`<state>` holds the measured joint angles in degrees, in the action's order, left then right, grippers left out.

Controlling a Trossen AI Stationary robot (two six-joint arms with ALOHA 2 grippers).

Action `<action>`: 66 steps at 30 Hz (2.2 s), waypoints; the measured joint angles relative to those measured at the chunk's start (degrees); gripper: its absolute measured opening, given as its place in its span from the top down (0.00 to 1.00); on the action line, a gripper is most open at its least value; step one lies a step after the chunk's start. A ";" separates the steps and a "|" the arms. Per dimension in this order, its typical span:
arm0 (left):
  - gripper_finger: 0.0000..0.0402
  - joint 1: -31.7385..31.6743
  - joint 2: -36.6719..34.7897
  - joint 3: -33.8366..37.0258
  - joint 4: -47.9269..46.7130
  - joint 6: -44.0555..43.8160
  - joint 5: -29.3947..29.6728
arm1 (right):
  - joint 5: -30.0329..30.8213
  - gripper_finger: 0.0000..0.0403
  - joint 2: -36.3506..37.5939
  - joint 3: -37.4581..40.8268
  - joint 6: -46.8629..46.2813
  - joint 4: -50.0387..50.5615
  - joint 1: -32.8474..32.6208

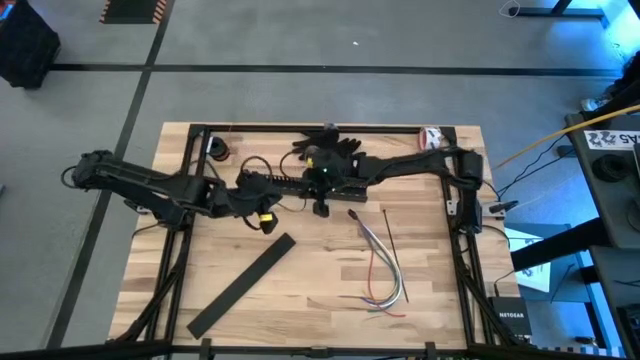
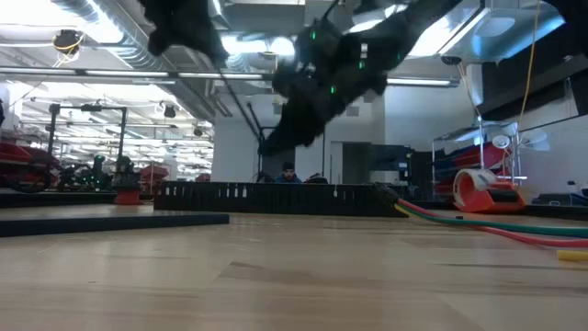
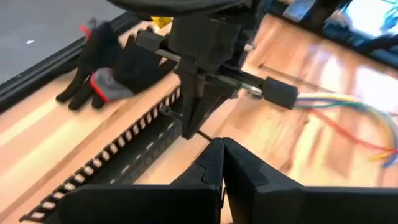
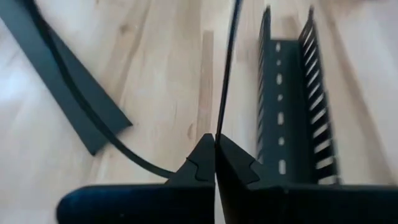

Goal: Ziptie cables
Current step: Prepare the black zip tie

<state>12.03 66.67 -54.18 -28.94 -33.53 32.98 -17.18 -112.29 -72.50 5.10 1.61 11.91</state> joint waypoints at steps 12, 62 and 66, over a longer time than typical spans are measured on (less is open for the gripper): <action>1.00 0.01 4.86 3.72 5.09 4.02 0.08 | 0.05 0.92 -4.50 1.37 -14.39 0.79 0.70; 0.99 -0.08 4.90 3.72 2.51 -2.50 -3.61 | 5.66 0.59 -9.34 3.79 -16.77 -18.99 0.90; 0.99 -0.07 4.90 3.72 2.45 -2.49 -3.61 | 5.94 0.68 -9.83 3.77 -15.34 -16.61 0.87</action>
<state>11.97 71.57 -50.46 -26.49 -36.03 29.36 -11.24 -122.13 -68.73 -10.24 -15.00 12.78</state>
